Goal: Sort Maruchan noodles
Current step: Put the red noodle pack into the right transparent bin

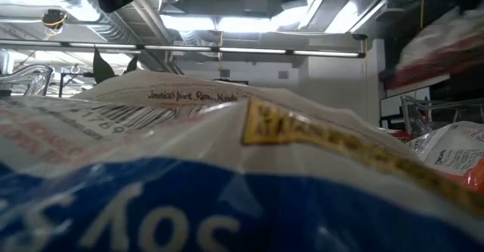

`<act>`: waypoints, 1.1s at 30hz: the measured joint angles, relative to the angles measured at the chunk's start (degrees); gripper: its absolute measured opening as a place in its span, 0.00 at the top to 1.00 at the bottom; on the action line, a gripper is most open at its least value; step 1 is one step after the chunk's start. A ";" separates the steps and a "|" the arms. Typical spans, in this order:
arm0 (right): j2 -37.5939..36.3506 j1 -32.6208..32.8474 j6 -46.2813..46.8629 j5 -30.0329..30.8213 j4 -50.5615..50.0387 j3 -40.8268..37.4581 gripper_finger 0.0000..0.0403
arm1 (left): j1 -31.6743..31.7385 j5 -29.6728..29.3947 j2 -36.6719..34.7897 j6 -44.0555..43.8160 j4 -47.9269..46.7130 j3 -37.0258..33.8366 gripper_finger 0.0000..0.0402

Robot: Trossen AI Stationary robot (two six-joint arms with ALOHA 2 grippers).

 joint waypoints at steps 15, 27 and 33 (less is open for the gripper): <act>-2.61 -0.90 -1.03 -14.24 -0.28 -0.19 1.00 | -0.66 0.21 1.72 -0.15 0.16 -0.02 0.59; -9.02 -3.10 -1.76 -14.17 -0.06 -0.24 1.00 | -2.49 0.35 2.82 -0.37 1.32 0.04 0.59; -17.69 -3.13 2.04 -9.72 -0.18 -2.51 1.00 | -2.84 0.04 2.82 -0.37 1.33 0.04 0.59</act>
